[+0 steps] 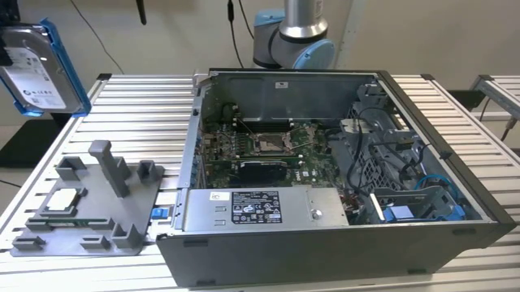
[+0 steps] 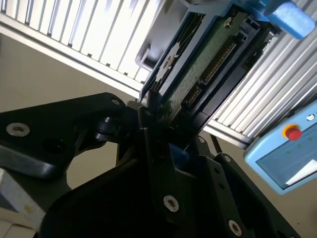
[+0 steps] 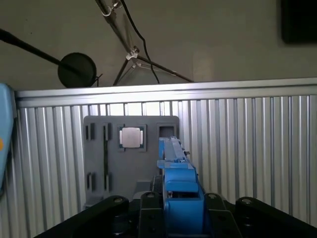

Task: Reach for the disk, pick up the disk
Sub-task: 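Pick up the disk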

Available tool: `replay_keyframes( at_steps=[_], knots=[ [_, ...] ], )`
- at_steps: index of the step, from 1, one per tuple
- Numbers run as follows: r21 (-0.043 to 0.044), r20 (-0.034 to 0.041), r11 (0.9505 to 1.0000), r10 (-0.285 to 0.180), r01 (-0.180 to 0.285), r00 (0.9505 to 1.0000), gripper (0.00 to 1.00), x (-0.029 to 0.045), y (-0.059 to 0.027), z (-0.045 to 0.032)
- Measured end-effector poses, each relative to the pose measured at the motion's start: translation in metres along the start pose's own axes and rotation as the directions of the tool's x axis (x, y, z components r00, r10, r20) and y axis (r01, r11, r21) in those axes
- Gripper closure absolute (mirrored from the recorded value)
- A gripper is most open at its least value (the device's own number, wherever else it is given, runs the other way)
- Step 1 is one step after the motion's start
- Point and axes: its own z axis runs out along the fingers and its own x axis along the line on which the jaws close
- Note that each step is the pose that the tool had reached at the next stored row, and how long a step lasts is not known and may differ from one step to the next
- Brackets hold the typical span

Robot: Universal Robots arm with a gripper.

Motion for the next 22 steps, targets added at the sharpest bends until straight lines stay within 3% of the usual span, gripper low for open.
replay_keyframes(
  at_steps=[9,16,22],
  knots=[
    [-0.0002,-0.0001,1.0,0.0,0.0,1.0,1.0,-0.0003,0.0004,-0.0399],
    [0.0,0.0001,1.0,0.0,0.0,1.0,1.0,-0.0004,0.0008,-0.0649],
    [-0.0001,0.0001,1.0,0.0,0.0,1.0,1.0,-0.0005,0.0008,-0.0685]
  ],
)
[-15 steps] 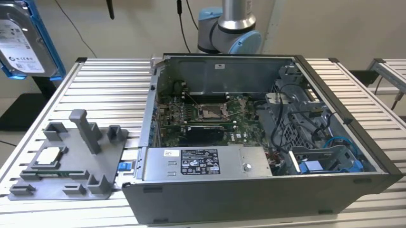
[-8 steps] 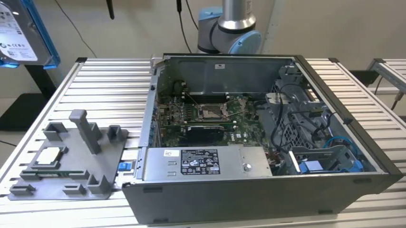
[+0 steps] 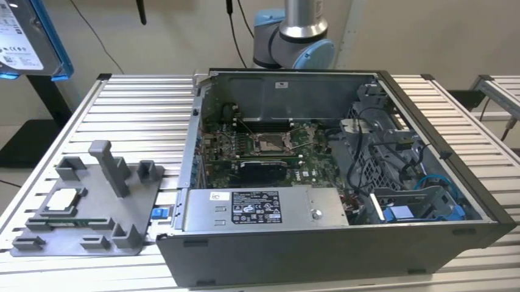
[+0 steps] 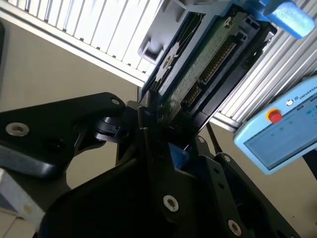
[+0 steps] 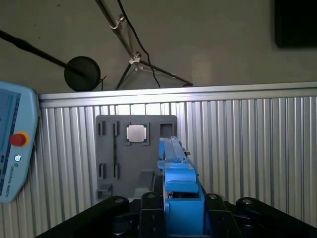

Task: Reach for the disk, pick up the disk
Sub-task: 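Pick up the disk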

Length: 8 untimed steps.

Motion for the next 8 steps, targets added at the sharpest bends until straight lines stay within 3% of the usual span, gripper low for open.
replay_keyframes(
  at_steps=[8],
  knots=[
    [0.0001,0.0,1.0,0.0,0.0,1.0,1.0,0.0,-0.0019,-0.0003]
  ],
)
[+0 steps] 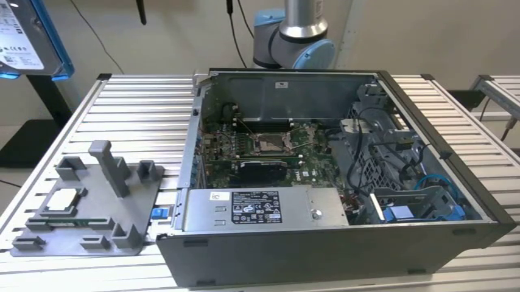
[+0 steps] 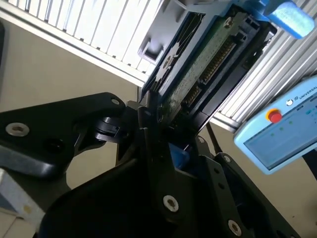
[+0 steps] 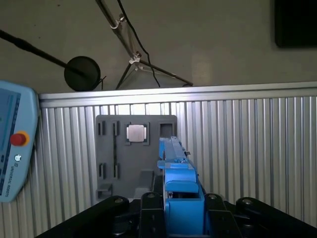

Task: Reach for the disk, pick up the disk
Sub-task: 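Pick up the disk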

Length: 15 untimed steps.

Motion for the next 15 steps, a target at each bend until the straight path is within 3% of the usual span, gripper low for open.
replay_keyframes(
  at_steps=[15],
  knots=[
    [-0.0026,-0.0002,1.0,0.0,0.0,1.0,1.0,-0.0023,-0.0356,-0.0004]
  ],
)
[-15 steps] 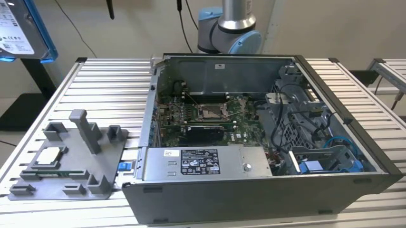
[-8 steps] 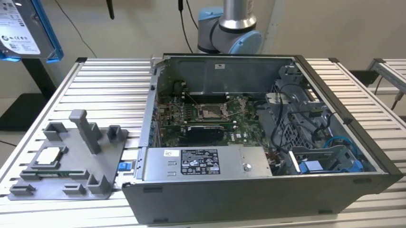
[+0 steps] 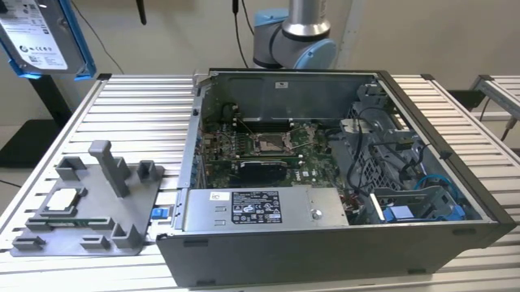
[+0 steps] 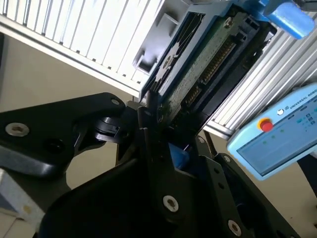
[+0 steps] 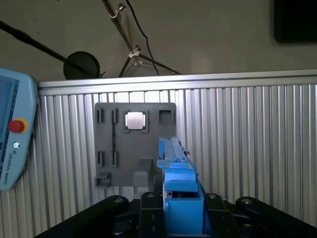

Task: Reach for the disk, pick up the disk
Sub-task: 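Pick up the disk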

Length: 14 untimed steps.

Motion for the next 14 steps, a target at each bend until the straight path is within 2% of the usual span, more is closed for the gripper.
replay_keyframes(
  at_steps=[5,6,14],
  knots=[
    [-0.0014,-0.0001,1.0,0.0,0.0,1.0,1.0,-0.001,-0.015,-0.0002],
    [-0.0019,-0.0001,1.0,0.0,0.0,1.0,1.0,-0.0014,-0.0214,-0.0003],
    [-0.0043,-0.0003,1.0,0.0,0.0,1.0,1.0,-0.003,-0.0468,-0.0006]
  ],
)
